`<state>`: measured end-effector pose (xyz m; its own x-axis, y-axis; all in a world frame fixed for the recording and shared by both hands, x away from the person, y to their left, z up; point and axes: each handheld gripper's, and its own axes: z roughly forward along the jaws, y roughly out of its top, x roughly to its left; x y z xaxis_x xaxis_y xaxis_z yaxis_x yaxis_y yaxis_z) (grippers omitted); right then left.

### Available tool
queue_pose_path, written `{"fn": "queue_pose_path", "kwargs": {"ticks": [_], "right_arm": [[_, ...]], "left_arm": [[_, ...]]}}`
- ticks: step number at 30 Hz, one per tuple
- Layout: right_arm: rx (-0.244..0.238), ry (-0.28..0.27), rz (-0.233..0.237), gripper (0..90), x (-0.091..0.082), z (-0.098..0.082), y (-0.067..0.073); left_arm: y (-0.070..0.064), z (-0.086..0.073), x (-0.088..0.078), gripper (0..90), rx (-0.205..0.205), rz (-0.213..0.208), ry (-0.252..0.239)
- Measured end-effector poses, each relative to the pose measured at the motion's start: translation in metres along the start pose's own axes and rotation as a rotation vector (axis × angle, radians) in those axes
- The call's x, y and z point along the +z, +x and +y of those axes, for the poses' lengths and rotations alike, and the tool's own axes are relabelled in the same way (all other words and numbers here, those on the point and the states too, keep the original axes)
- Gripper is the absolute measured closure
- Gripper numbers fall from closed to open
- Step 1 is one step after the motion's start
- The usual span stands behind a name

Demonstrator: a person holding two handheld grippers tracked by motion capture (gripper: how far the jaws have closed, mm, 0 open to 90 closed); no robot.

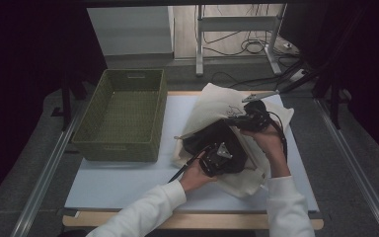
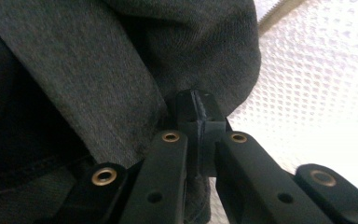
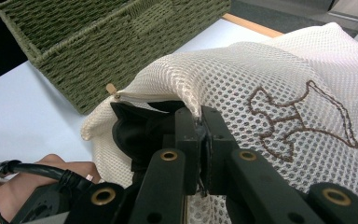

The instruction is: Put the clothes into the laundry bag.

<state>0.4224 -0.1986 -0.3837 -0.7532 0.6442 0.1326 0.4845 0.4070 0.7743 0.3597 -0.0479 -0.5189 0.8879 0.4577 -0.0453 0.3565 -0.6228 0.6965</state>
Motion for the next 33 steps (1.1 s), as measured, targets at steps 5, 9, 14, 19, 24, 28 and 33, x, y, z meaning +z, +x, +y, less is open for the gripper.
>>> {"fn": "queue_pose_path", "kwargs": {"ticks": [5, 9, 14, 19, 24, 28, 33], "right_arm": [[0.001, 0.003, 0.012, 87.1, 0.000, 0.000, 0.001], [-0.001, 0.000, 0.014, 87.2, 0.000, 0.000, 0.002], [-0.001, -0.001, 0.016, 87.2, 0.000, 0.001, 0.002], [-0.001, -0.015, 0.036, 87.2, -0.003, 0.002, 0.003], [0.001, -0.018, 0.038, 87.2, -0.004, 0.002, 0.003], [-0.001, -0.021, 0.036, 87.2, -0.005, 0.002, 0.004], [0.000, -0.022, 0.037, 87.2, -0.005, 0.002, 0.004]], "left_arm": [[0.006, 0.004, 0.000, 90.0, -0.016, 0.040, -0.006], [0.014, 0.007, 0.002, 90.0, -0.059, 0.030, -0.018], [0.015, 0.010, 0.005, 90.0, -0.031, 0.069, -0.011], [0.019, 0.014, 0.009, 90.0, -0.060, 0.074, -0.020], [0.023, 0.018, 0.011, 90.0, -0.028, 0.118, 0.003], [0.026, 0.021, 0.013, 90.0, -0.035, 0.164, 0.004], [0.032, 0.024, 0.017, 90.0, -0.039, 0.163, -0.005]]}}
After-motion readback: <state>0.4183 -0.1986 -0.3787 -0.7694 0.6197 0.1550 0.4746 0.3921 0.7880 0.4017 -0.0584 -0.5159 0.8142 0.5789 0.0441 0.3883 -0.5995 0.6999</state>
